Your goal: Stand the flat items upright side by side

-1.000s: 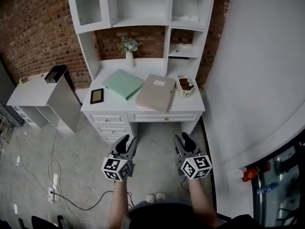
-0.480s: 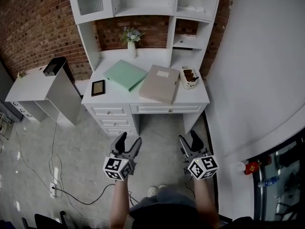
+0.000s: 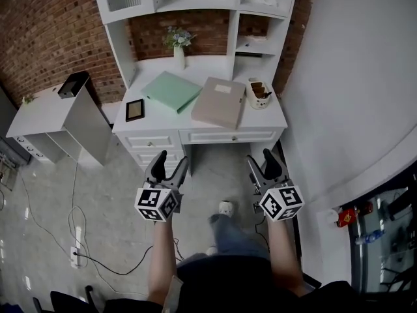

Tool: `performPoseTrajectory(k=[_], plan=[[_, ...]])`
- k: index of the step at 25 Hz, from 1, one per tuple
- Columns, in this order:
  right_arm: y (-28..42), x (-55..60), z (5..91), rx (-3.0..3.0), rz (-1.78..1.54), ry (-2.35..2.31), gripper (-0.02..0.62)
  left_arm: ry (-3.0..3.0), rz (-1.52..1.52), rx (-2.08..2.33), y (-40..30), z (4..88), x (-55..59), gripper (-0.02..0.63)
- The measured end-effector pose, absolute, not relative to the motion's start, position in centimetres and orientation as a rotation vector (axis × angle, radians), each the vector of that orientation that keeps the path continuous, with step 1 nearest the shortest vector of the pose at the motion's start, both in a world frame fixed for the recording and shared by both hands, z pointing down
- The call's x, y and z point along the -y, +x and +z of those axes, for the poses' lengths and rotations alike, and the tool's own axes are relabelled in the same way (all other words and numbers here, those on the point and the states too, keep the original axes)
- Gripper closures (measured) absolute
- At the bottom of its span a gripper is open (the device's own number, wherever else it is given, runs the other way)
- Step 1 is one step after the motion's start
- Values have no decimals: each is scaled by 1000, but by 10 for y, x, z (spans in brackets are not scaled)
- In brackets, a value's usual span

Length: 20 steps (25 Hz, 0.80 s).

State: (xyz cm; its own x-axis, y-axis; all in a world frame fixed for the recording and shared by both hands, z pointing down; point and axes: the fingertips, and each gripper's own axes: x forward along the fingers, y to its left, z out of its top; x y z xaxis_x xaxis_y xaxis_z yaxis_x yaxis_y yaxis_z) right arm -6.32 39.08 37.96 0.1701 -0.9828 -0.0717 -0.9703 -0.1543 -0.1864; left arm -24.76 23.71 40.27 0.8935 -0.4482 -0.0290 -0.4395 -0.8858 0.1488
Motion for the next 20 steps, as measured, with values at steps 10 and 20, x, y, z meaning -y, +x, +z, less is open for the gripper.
performPoseTrajectory(k=[10,20], plan=[[-16,-311,359,-1943,0,-2203,351,2942,-154,773,-211,389,-161,334],[63,-168,392,-2016,-132,-2170,350,2806,-19,936,-155,442,-35,333]])
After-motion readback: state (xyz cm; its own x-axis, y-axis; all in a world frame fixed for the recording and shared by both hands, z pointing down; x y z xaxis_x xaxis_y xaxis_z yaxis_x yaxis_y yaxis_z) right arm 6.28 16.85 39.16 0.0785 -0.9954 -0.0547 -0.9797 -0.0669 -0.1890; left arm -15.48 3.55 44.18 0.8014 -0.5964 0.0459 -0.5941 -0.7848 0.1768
